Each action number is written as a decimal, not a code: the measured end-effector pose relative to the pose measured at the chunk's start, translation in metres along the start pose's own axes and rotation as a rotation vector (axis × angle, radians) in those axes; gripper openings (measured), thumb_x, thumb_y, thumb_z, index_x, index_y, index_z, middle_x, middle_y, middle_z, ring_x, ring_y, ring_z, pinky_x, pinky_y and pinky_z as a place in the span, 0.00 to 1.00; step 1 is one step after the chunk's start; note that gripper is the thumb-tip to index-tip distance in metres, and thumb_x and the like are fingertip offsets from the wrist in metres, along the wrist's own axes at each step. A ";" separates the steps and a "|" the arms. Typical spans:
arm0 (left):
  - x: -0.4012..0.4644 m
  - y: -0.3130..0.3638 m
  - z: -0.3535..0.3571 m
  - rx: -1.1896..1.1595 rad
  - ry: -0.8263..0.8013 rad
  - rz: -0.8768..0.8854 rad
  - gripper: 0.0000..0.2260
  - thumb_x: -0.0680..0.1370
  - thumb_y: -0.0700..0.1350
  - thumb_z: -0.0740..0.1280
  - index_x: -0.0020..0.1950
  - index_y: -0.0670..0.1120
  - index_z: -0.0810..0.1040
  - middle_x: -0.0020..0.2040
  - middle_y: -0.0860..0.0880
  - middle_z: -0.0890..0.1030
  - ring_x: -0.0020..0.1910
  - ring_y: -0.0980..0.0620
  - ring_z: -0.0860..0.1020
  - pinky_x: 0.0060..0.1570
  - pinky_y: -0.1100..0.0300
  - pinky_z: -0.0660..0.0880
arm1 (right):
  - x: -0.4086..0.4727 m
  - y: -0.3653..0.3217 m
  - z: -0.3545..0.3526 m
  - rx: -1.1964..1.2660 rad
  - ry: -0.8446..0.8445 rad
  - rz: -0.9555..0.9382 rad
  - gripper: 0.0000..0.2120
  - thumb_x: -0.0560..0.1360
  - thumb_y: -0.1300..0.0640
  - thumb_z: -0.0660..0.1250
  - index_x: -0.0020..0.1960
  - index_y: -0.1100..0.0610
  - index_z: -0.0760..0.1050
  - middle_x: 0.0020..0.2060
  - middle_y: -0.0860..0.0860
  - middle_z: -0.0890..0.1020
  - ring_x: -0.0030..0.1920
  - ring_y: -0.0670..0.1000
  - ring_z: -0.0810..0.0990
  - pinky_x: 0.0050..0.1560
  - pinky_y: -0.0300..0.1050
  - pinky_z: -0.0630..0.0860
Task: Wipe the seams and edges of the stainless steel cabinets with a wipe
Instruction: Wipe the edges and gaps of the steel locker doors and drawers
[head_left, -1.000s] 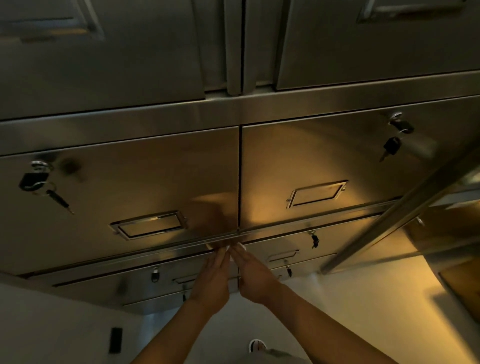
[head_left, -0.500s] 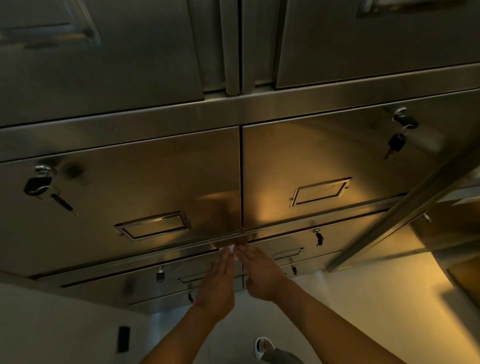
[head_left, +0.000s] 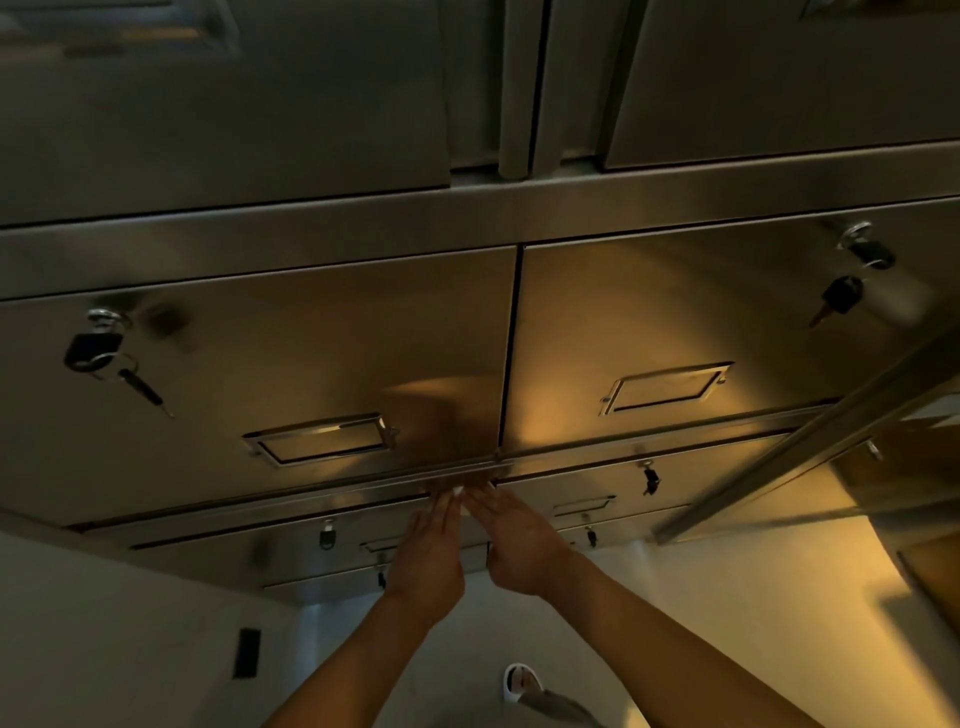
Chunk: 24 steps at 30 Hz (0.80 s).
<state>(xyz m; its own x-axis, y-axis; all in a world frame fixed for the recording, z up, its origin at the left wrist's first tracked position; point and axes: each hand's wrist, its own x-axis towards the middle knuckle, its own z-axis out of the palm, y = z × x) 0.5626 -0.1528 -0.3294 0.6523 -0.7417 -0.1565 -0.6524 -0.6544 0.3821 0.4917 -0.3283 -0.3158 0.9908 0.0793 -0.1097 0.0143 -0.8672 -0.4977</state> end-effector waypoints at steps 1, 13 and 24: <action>0.001 -0.004 -0.001 -0.007 0.006 -0.007 0.41 0.76 0.37 0.65 0.85 0.44 0.47 0.85 0.46 0.52 0.83 0.46 0.55 0.82 0.50 0.52 | 0.002 -0.002 0.001 0.013 -0.007 -0.004 0.45 0.68 0.65 0.66 0.83 0.61 0.54 0.82 0.57 0.59 0.82 0.55 0.56 0.83 0.49 0.47; -0.017 -0.061 -0.022 -0.087 0.157 -0.020 0.34 0.67 0.31 0.71 0.75 0.39 0.74 0.70 0.40 0.79 0.66 0.38 0.79 0.68 0.44 0.76 | 0.037 -0.046 0.012 0.012 -0.075 -0.070 0.44 0.70 0.64 0.63 0.84 0.57 0.52 0.82 0.52 0.56 0.81 0.51 0.53 0.81 0.42 0.44; -0.045 -0.127 -0.039 -0.144 0.192 -0.088 0.27 0.74 0.38 0.63 0.74 0.44 0.76 0.68 0.44 0.80 0.64 0.41 0.80 0.66 0.48 0.77 | 0.083 -0.096 0.038 0.020 -0.214 -0.122 0.43 0.72 0.62 0.61 0.84 0.57 0.46 0.83 0.52 0.50 0.83 0.53 0.51 0.80 0.40 0.38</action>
<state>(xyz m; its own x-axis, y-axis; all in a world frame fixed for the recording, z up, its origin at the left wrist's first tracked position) 0.6313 -0.0306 -0.3360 0.7743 -0.6323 -0.0245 -0.5373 -0.6774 0.5024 0.5675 -0.2197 -0.3103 0.9309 0.2869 -0.2261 0.1274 -0.8350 -0.5353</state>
